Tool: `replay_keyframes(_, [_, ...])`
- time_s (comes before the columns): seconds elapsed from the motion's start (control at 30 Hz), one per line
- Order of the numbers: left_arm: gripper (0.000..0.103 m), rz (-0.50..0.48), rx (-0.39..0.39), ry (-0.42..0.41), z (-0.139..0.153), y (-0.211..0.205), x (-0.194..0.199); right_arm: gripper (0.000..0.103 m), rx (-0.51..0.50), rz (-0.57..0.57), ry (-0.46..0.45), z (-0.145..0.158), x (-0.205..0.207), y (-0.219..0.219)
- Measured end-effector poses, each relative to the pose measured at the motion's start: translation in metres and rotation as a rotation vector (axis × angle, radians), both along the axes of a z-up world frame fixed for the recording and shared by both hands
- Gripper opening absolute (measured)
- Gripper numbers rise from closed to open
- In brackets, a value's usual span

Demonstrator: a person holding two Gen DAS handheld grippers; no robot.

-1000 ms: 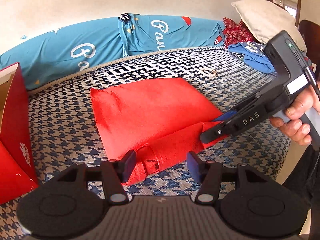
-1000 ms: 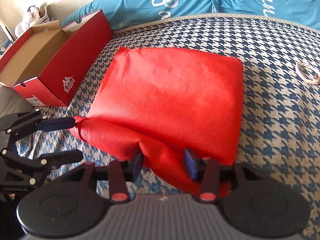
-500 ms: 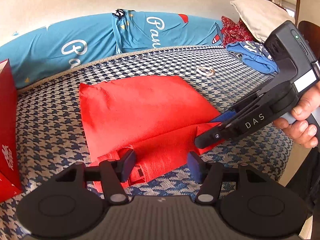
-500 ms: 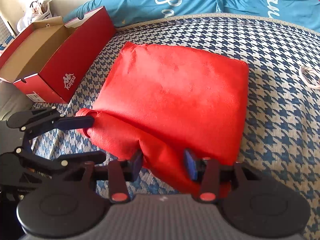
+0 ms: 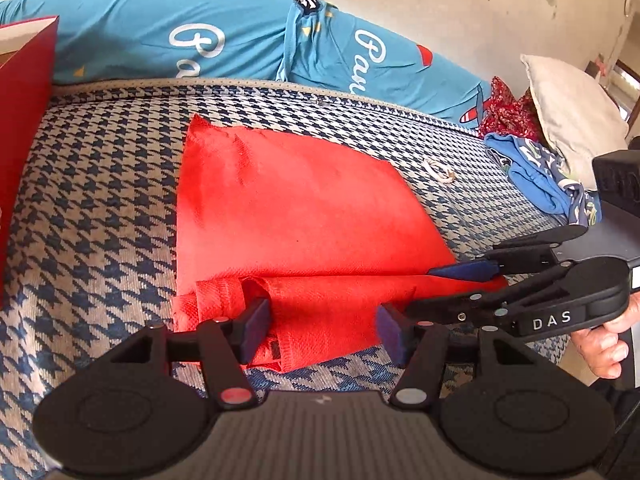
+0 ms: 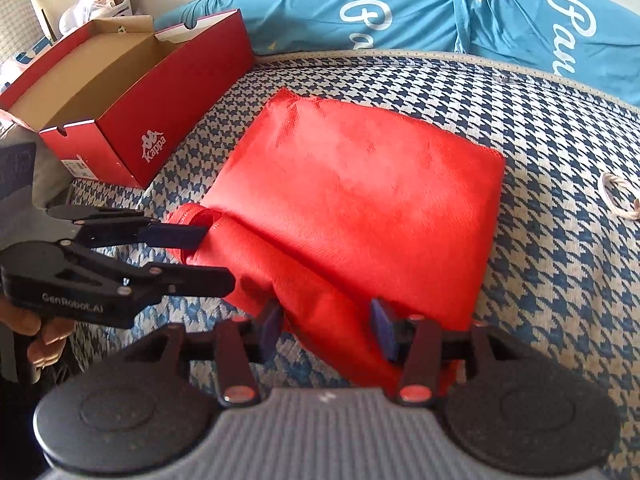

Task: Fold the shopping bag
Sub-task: 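Roll the bag's bottom edge over with the left tool toward the right tool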

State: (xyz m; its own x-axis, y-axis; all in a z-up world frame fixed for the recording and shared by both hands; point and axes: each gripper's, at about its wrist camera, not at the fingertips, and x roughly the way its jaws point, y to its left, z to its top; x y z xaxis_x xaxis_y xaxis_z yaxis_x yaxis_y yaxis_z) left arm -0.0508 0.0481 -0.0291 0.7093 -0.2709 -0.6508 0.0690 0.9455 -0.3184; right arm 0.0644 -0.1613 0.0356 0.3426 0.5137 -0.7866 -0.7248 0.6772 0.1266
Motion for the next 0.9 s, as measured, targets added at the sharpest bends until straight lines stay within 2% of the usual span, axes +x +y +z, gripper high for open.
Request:
replay_keyframes(0.1, [0.058,0.030,-0.001,0.005,-0.003,-0.004,0.000,0.045,0.012,0.005,-0.027,0.005,-0.007,-0.007])
replay_keyframes(0.17, [0.058,0.045,-0.022,0.008,-0.003,-0.002,0.001,0.045,0.027,0.003,-0.048,0.008,-0.010,-0.014])
replay_keyframes(0.27, [0.058,0.089,-0.096,0.028,-0.004,0.007,0.003,0.045,0.042,-0.003,-0.075,0.011,-0.011,-0.023])
replay_keyframes(0.37, [0.058,0.105,-0.106,0.033,-0.005,0.007,0.004,0.046,0.036,0.000,-0.108,0.012,-0.014,-0.028])
replay_keyframes(0.4, [0.058,0.110,-0.110,0.034,-0.005,0.007,0.005,0.047,0.032,0.005,-0.122,0.013,-0.015,-0.029])
replay_keyframes(0.47, [0.058,0.120,-0.114,0.037,-0.006,0.007,0.006,0.057,0.028,0.032,-0.142,0.015,-0.019,-0.031])
replay_keyframes(0.57, [0.058,0.134,-0.133,0.042,-0.006,0.009,0.008,0.059,0.005,0.066,-0.179,0.015,-0.025,-0.033])
replay_keyframes(0.63, [0.058,0.141,-0.148,0.046,-0.006,0.011,0.008,0.055,-0.010,0.074,-0.208,0.013,-0.026,-0.034])
replay_keyframes(0.73, [0.058,0.152,-0.168,0.050,-0.007,0.013,0.009,0.044,-0.021,0.027,-0.194,0.011,-0.019,-0.034])
replay_keyframes(0.9, [0.058,0.157,-0.166,0.044,-0.007,0.013,0.009,0.041,0.001,-0.046,-0.140,0.008,-0.006,-0.037])
